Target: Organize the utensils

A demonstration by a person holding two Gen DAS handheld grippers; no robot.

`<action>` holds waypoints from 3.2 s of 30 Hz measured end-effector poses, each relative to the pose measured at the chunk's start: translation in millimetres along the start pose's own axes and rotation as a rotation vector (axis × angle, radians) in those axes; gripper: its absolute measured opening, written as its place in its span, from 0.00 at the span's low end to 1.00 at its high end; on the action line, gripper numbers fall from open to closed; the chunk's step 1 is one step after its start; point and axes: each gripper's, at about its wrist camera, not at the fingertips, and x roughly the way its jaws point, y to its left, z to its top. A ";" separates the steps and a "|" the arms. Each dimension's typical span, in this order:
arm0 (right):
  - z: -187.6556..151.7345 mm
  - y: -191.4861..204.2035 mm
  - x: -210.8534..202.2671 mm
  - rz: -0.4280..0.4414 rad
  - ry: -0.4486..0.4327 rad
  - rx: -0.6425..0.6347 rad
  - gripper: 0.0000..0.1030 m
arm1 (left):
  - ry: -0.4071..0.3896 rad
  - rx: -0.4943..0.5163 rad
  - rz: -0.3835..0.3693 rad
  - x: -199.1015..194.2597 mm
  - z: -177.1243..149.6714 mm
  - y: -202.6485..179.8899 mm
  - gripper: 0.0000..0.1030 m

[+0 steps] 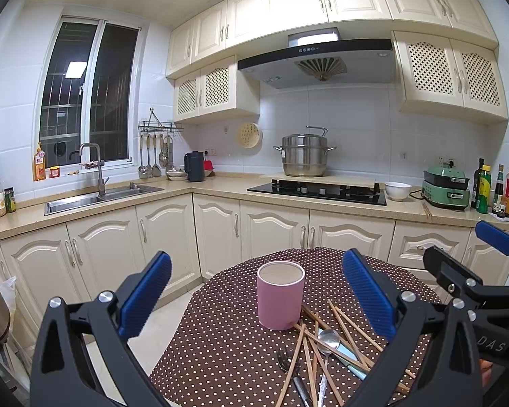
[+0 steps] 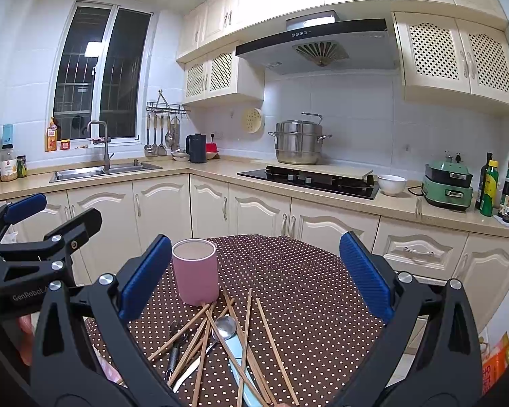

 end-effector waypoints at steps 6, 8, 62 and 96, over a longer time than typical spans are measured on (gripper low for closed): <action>0.3 -0.9 0.6 0.002 0.005 0.002 0.94 | 0.003 0.002 0.000 0.3 -0.8 0.5 0.96; -0.8 -0.6 0.6 0.002 0.009 0.002 0.94 | 0.007 0.003 0.001 1.3 -1.7 0.9 0.96; -35.8 -22.9 57.9 -0.010 0.274 0.028 0.94 | 0.425 0.064 -0.187 90.6 -41.8 15.2 0.96; -110.5 -41.2 227.0 0.251 0.989 -0.066 0.50 | 0.871 0.062 -0.383 177.1 -126.5 11.0 0.05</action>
